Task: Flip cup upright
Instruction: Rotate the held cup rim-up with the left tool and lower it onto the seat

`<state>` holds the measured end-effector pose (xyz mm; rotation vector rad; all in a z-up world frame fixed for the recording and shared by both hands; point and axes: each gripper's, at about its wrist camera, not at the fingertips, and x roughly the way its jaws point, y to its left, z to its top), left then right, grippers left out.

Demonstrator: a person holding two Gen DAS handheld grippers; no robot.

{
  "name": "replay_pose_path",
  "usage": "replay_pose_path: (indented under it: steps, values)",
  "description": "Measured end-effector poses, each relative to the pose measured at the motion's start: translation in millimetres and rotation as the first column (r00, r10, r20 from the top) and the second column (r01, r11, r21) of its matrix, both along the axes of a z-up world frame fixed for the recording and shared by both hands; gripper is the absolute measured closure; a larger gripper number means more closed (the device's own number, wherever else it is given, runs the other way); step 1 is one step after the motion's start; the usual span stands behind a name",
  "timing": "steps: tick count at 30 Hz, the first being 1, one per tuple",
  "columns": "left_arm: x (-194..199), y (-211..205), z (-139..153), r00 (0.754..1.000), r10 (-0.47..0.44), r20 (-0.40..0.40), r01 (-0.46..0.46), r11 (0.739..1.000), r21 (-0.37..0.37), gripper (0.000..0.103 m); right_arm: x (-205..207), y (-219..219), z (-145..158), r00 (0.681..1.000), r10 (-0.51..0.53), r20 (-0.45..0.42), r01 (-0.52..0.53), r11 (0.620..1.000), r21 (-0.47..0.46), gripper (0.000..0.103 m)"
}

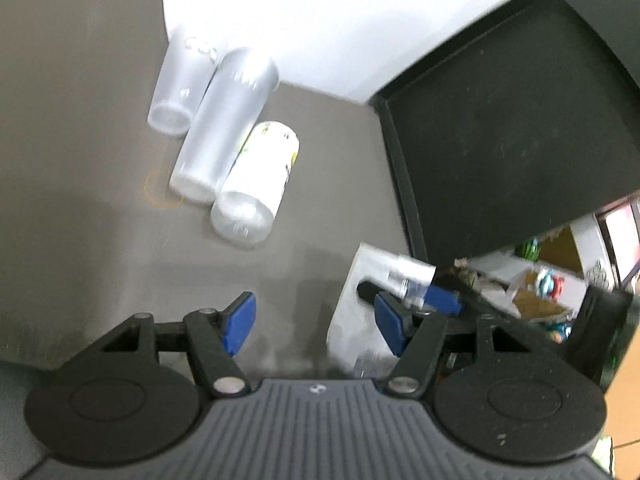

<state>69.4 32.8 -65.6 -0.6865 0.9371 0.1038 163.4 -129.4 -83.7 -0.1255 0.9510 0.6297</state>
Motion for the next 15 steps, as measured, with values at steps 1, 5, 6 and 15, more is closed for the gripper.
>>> replay_pose_path:
  steps: [1, 5, 6, 15]
  values:
    - [5.9, -0.1, 2.8, 1.000, 0.002, 0.006, -0.002, 1.000, 0.001, 0.040, -1.1, 0.5, 0.8, 1.000, 0.005, 0.005, -0.005, 1.000, 0.003, 0.043]
    - [24.3, -4.3, 3.7, 1.000, -0.019, 0.013, 0.019, 1.000, -0.014, 0.040, -4.7, -1.0, 5.2, 0.999, 0.025, 0.030, -0.026, 0.999, 0.023, 0.043]
    - [28.5, -6.1, 4.5, 1.000, -0.022, 0.015, 0.022, 1.000, -0.005, 0.040, -5.4, -1.4, 6.2, 0.999, 0.031, 0.040, -0.032, 0.999, 0.026, 0.043]
    - [57.6, -10.5, -0.1, 1.000, -0.014, 0.018, 0.014, 1.000, 0.005, 0.040, -13.1, -7.4, 9.2, 0.994, 0.063, 0.088, -0.067, 0.997, 0.048, 0.043]
